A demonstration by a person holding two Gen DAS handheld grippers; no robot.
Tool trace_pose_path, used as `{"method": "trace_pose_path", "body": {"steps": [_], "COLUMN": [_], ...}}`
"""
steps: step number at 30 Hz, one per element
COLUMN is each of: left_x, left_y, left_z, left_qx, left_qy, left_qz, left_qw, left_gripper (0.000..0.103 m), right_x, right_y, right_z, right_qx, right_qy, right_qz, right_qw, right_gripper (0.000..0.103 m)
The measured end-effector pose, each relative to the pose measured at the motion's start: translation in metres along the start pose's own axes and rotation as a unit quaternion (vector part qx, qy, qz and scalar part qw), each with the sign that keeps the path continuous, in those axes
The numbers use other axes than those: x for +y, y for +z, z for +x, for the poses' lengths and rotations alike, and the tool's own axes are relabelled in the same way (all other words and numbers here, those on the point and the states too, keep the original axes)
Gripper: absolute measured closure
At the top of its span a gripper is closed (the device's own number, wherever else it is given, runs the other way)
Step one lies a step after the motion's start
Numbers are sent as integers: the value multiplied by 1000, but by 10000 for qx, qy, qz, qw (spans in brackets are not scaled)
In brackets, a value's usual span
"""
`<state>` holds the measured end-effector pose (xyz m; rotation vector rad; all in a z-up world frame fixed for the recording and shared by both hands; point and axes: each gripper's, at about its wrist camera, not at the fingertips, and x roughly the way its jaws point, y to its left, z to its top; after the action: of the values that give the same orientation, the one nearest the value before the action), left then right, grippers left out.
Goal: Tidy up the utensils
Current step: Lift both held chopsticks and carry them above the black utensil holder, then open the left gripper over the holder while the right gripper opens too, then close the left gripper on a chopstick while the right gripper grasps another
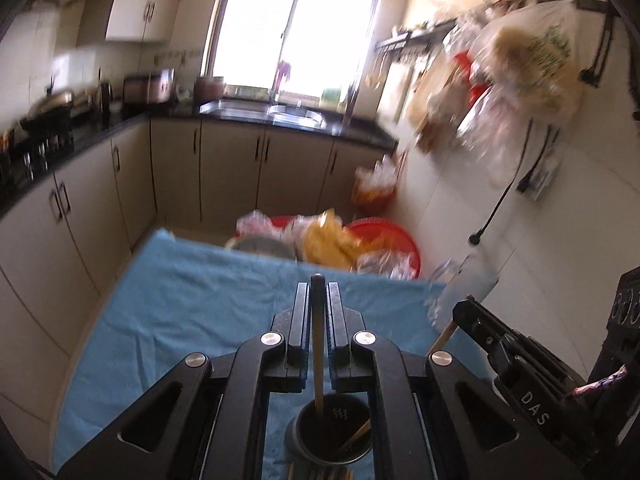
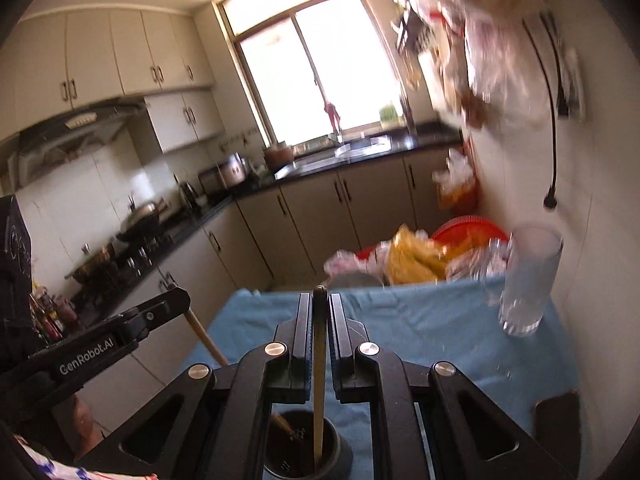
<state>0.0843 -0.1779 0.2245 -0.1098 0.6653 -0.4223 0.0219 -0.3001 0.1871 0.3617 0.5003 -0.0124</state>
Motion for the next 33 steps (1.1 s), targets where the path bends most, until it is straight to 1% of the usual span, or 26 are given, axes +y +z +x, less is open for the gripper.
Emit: {"method": "trace_pose_path", "body": {"steps": [3,5,6,7,8,9,10,12,14,16,18,19,21,23,25,26,27,28,29,30,33], "left_x": [12,15,16,15,14,14,13,14,15,19,27,32,39,48,57,60,62,64,64,63,58], "left_y": [-7,-8,-7,-7,-5,-4,-3,-1,-2,-9,-24,-33,-53,-79,-114,-126,-142,-156,-168,-177,-199], "left_z": [8,5,3,0,-4,-11,-19,-38,-56,-77,-98,-106,-114,-113,-97,-89,-76,-64,-52,-39,-2], "left_qx": [127,79,66,55,20,-39,-124,-272,-366,-457,-527,-536,-461,-239,180,375,639,865,1078,1272,1831], "left_qy": [-3,11,7,-15,-36,-40,-29,-37,-41,-6,53,78,112,131,108,105,102,85,57,51,63], "left_qz": [-123,-127,-100,-71,-56,-50,-36,6,59,141,198,201,223,272,297,278,243,233,249,284,371], "left_qw": [9998,9999,9999,10000,10000,10000,9999,9996,9993,9989,9984,9983,9986,9993,9993,9989,9976,9959,9938,9915,9824], "left_gripper": [96,96,94,91,84,79,77,72,70,66,59,57,52,52,52,52,52,52,54,60,74], "right_x": [-8,-11,-13,-12,-11,-11,-9,-5,-2,-1,-2,-4,-11,-19,-27,-31,-33,-35,-36,-36,-34], "right_y": [-8,-9,-8,-7,-5,-3,-2,1,2,-2,-15,-25,-51,-85,-121,-138,-153,-164,-177,-185,-201], "right_z": [13,17,17,17,16,13,9,-3,-19,-36,-54,-61,-69,-69,-63,-58,-54,-50,-44,-39,-26], "right_qx": [163,192,193,187,171,139,98,-8,-68,-106,-62,10,247,671,1153,1390,1584,1729,1912,2044,2245], "right_qy": [-38,-89,-95,-101,-113,-124,-136,-143,-160,-215,-323,-379,-492,-536,-470,-416,-348,-280,-198,-168,-254], "right_qz": [78,104,116,117,115,111,104,90,52,-5,-103,-158,-254,-317,-301,-260,-195,-142,-86,-70,-199], "right_qw": [9998,9997,9997,9997,9997,9998,9998,9999,9998,9997,9994,9992,9982,9958,9918,9891,9866,9844,9813,9787,9739], "right_gripper": [95,94,94,91,87,76,65,61,60,53,47,45,44,44,44,44,45,51,54,58,65]}}
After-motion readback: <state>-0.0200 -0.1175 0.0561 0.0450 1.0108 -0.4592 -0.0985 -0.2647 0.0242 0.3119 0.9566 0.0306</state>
